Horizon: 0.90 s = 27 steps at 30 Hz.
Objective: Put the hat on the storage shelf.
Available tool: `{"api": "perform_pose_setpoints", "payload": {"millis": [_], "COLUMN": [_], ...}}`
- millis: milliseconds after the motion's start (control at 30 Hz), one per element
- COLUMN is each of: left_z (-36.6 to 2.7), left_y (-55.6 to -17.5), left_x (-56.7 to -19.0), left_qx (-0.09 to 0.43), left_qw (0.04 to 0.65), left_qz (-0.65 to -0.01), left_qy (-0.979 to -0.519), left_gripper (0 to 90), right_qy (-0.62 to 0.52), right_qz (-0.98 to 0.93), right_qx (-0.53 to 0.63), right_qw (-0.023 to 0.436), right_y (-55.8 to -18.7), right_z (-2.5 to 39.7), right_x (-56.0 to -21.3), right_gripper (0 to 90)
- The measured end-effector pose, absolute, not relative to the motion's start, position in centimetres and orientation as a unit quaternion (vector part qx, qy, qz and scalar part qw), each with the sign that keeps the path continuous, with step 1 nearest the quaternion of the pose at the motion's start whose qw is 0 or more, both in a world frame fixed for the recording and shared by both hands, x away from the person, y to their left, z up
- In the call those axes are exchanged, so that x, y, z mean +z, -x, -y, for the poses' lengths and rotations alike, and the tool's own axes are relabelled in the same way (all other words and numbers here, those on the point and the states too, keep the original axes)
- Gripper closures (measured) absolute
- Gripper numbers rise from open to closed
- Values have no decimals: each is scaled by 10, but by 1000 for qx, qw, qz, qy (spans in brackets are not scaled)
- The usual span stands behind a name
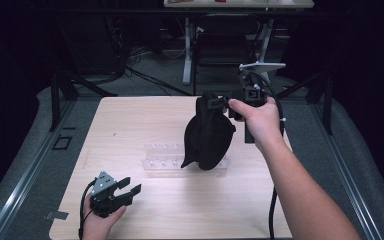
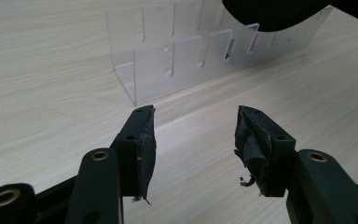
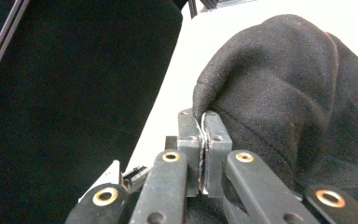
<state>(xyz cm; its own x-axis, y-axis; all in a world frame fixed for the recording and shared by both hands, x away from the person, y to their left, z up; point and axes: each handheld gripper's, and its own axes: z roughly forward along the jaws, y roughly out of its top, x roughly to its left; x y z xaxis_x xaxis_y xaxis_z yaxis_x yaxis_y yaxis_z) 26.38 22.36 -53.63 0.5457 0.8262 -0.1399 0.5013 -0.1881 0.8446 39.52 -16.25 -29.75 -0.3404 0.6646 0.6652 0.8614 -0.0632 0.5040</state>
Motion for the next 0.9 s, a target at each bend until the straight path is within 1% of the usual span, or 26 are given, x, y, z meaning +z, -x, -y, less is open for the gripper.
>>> {"api": "perform_pose_setpoints", "payload": {"millis": [367,633,900], "left_z": [-200,-174,-157], "left_y": [-273,-281,-286], "left_x": [-521,-512,-505], "left_qx": [179,180,181], "left_qw": [465,473,474], "left_qz": [-413,-386,-370], "left_qy": [-762,-771,-778], "left_gripper": [482,496,514], "right_qy": [560,555,551], "right_qz": [675,675,673], "right_qx": [-468,-472,-479], "right_qw": [111,115,117], "right_y": [-398,-399,-401], "right_z": [154,145,139], "right_x": [-299,-300,-301], "right_gripper": [883,884,883]}}
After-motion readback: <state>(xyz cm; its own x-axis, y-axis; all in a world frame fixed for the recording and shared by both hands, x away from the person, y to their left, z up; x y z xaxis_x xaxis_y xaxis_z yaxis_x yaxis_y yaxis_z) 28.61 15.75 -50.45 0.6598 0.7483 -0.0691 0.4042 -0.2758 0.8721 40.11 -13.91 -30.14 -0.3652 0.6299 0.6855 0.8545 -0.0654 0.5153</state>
